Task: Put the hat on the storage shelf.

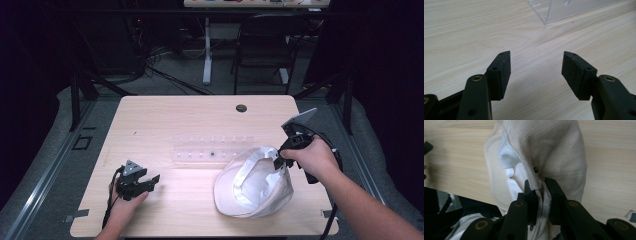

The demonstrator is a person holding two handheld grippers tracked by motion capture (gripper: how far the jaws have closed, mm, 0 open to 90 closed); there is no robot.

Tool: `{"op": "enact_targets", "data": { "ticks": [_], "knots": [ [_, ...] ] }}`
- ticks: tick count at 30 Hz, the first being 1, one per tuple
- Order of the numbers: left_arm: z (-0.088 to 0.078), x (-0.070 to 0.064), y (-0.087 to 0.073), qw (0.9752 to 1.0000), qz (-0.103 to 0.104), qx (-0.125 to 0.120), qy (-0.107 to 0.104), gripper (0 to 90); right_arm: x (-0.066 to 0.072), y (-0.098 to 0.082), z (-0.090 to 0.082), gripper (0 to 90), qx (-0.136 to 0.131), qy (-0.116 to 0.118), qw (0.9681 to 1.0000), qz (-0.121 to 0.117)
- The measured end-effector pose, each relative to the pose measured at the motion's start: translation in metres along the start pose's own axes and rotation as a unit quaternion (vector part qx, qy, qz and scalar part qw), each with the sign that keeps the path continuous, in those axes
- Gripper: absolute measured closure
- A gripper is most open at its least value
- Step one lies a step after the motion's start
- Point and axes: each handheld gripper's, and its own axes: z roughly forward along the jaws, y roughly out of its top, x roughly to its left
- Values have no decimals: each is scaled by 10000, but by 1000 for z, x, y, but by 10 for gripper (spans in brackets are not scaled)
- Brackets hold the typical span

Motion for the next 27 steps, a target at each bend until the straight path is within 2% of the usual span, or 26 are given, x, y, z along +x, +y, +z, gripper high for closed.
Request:
{"op": "enact_targets", "data": {
  "ticks": [4,7,8,9,16,19,24,25,27],
  "knots": [
    [0,0,0,10000,0,7,2,408,-5,0,-4,806,72,307,9994,109],
    [0,0,0,10000,5,4,1,409,-8,-2,-4,806,-57,609,9979,235],
    [1,0,0,10000,-3,-32,22,409,-9,-2,-5,806,-16,693,9974,179],
    [1,-1,0,10000,-2,-32,22,409,-8,-3,-4,806,-120,708,9971,233],
    [1,-1,0,10000,-13,-41,32,408,-11,-6,-6,806,-193,1015,9942,289],
    [1,-1,0,10000,-14,-39,31,408,-11,-7,-10,807,-167,1210,9920,319],
    [1,-1,0,10000,-19,-48,28,409,-8,-8,-17,808,-242,1383,9896,305],
    [1,-1,0,10000,-9,-47,29,408,-5,-8,-22,808,-270,1481,9881,316],
    [1,-1,0,10000,-9,-51,28,409,-3,-7,-27,808,-228,1522,9876,306]
  ]
}}
